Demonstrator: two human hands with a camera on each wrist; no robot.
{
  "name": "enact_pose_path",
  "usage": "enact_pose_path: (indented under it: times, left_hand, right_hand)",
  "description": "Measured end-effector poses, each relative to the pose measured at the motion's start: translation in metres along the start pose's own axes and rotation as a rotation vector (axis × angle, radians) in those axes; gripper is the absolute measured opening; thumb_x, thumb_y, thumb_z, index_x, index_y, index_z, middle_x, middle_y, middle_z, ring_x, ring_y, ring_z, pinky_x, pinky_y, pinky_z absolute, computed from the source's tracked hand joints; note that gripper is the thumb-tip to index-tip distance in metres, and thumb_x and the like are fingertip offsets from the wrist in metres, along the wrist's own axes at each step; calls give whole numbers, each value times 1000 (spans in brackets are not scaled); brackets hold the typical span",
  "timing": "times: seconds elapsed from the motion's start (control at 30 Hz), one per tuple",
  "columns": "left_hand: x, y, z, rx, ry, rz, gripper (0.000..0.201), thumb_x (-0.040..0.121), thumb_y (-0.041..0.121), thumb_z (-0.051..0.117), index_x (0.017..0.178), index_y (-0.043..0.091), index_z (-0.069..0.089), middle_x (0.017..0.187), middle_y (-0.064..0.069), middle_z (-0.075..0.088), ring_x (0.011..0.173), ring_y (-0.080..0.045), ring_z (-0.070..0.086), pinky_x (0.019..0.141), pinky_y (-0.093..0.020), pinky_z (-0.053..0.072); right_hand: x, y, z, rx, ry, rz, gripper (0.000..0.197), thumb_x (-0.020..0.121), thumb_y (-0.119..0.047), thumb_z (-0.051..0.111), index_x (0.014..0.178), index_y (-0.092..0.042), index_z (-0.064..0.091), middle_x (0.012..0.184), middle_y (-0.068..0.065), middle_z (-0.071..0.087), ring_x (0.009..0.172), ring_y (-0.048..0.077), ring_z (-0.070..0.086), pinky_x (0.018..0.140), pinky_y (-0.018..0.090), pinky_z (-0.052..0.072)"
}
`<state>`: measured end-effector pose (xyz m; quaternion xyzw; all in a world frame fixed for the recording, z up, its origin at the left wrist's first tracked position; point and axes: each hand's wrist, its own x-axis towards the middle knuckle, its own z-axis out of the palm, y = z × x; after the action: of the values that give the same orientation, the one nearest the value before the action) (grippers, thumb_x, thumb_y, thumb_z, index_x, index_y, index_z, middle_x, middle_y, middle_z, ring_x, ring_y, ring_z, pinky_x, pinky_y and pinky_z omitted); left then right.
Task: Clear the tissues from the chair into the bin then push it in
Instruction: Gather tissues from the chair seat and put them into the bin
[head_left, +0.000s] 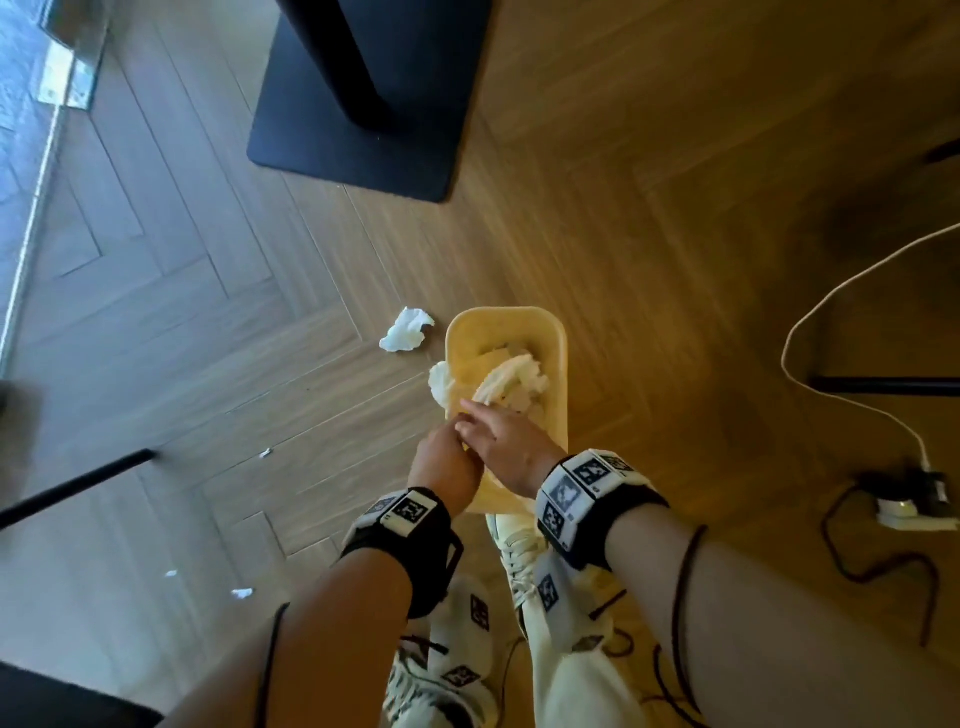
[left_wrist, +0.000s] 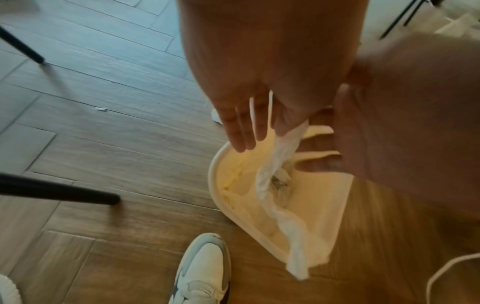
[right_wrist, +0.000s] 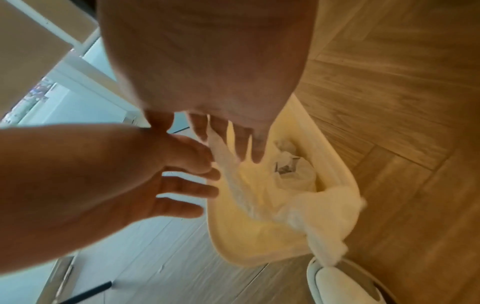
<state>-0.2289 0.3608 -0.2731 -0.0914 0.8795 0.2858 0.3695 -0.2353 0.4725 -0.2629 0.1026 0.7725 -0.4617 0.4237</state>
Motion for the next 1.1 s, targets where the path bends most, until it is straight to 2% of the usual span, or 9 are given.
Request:
enact_pose_path:
  times: [0.17,0.3,0.37,0.5,0.63,0.73,0.83,0.97,1.1]
  left_hand:
    - [4,-26,-16,-95,261,-149,22,84,9,45,99,20,58,100,-2,63,87,-21,57,73,-30,41]
    - [11,-35,-22,-76,253,-151,29,88,19,55,117,20,52,119,-4,54,95,-20,56,78,-33,46]
    - [19,-33,-25,-41,181,-138,52,88,31,59,136,23,40,134,-6,46,109,-24,55,91,-40,49]
    - [42,-16,-29,-24,60,-99,70,87,42,60,146,25,28,143,-7,39,123,-28,49,95,-40,43]
    - [54,-7,-25,122,35,-58,17,91,29,53,98,13,54,110,-10,64,89,-25,57,74,-34,44]
    - [52,-5,-28,306,123,-46,14,93,25,46,81,19,49,88,-5,62,75,-24,54,63,-33,41]
    - [42,4,-25,320,98,123,15,92,27,45,79,21,49,87,-2,62,73,-21,55,61,-30,42]
    - [34,11,-14,387,-391,253,22,88,42,58,102,26,64,93,1,64,82,-18,59,74,-30,50]
    - [75,9,-40,-23,85,89,22,89,29,56,72,16,60,64,1,54,63,-18,50,56,-27,37]
  right_hand:
    - [4,6,-8,-602,-196,48,49,95,-26,40,143,-19,34,136,15,52,121,34,51,96,42,46]
    - [-21,10,-19,-463,345,-141,23,89,-25,51,110,-17,56,103,0,64,93,21,62,77,38,54]
    - [-35,23,-26,-272,446,83,33,84,-36,61,110,-19,49,100,-7,56,83,16,60,70,34,55]
    - [-66,39,-31,-36,-55,453,67,81,-35,70,136,-14,37,129,5,54,116,24,54,83,27,40]
    - [-69,53,-16,-256,-58,399,11,90,-22,59,92,-11,59,81,-2,57,78,18,56,57,18,34]
    - [-59,54,-10,-295,36,419,30,91,-17,53,61,-15,46,63,-2,47,57,14,47,46,20,31]
    - [-53,42,-10,-309,178,319,17,90,-20,54,75,-13,54,73,2,53,67,19,53,48,22,36]
    - [-33,15,-16,-86,266,196,14,91,-25,52,98,-14,57,79,0,55,74,20,54,53,26,35]
    - [-2,20,-21,-52,228,191,19,92,-31,48,106,-18,51,81,-1,55,77,24,54,64,31,41]
